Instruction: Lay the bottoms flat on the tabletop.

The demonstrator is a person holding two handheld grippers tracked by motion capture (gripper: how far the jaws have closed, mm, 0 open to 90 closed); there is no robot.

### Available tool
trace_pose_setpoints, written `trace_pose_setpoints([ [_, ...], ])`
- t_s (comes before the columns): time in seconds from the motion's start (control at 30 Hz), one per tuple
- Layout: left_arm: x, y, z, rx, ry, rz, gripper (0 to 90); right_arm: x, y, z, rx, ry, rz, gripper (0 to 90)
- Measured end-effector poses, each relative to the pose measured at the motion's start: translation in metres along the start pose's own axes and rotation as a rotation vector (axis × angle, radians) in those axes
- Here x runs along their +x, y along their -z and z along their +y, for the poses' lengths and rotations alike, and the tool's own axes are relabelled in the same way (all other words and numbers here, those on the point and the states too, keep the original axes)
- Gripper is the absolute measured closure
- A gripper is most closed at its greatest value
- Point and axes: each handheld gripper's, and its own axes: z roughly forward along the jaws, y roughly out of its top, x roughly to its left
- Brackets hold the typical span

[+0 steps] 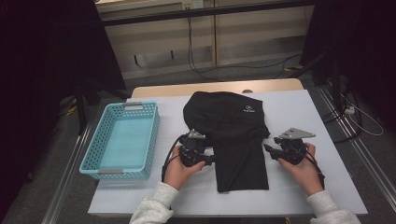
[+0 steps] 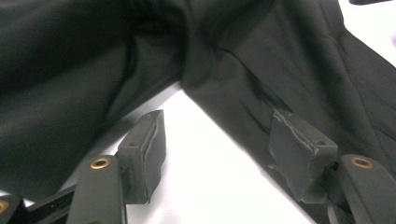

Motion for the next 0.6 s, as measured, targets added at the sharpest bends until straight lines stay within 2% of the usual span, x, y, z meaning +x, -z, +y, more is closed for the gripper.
trace_pose_setpoints([
  [0.1,-0.005,-0.005,-0.001,0.004,0.003,-0.006,39.1,0.003,0.004,-0.002,-0.012,-0.008,0.019,44.6],
  [0.17,-0.007,-0.008,-0.003,0.014,-0.005,0.007,42.5,0.007,0.006,-0.003,-0.01,-0.004,0.018,41.8],
  [0.23,-0.009,-0.01,-0.003,0.003,-0.001,0.016,45.0,0.01,0.008,-0.004,-0.013,-0.002,0.027,40.1],
  [0.3,-0.01,-0.01,-0.003,0.006,0.016,0.006,50.1,0.013,0.01,-0.005,-0.009,0.007,0.027,39.6],
  [0.47,-0.015,-0.012,-0.003,0.008,0.022,-0.018,63.1,0.016,0.014,-0.008,-0.009,0.017,0.032,39.4],
  [0.53,-0.018,-0.013,-0.003,0.011,0.018,-0.002,68.9,0.016,0.017,-0.008,-0.018,0.017,0.029,38.8],
  [0.6,-0.019,-0.014,-0.004,0.011,0.02,-0.007,73.7,0.017,0.021,-0.009,-0.023,0.015,0.042,37.3],
])
